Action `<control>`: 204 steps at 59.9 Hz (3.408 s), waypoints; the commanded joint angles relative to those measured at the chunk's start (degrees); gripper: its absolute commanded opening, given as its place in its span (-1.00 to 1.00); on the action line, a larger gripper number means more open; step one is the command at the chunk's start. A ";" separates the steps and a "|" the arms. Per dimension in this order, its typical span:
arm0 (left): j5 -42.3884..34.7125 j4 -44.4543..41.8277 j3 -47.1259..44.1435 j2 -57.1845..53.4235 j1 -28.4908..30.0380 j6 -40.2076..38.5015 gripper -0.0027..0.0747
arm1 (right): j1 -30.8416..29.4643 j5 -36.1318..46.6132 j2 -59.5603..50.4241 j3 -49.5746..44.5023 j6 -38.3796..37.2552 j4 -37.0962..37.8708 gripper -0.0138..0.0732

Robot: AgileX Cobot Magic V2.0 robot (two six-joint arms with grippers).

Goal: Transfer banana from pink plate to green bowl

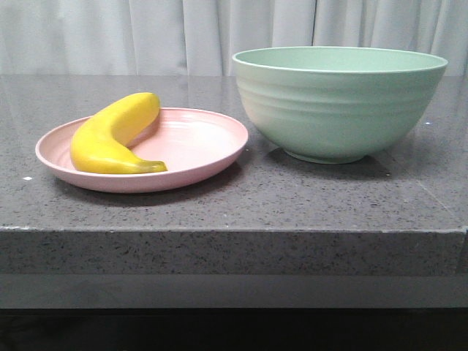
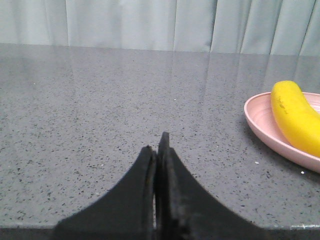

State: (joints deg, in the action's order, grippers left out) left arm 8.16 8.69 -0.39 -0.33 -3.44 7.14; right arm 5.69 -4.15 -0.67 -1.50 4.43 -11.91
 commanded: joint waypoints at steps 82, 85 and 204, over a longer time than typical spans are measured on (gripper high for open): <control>-9.12 0.67 0.99 -0.98 0.11 -0.32 -0.98 | -0.48 5.89 -1.27 1.21 0.00 0.62 -0.88; -8.86 0.67 3.63 -0.86 0.11 -0.42 -0.98 | -0.48 3.59 -1.22 3.66 0.22 0.81 -0.88; 32.33 2.98 66.13 83.18 -24.55 -5.07 0.60 | -0.48 -8.71 25.21 32.95 0.49 1.07 0.52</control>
State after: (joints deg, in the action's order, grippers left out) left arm 42.68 10.96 62.91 82.52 -27.46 3.07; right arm 5.69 -16.50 23.86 29.36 4.43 -11.31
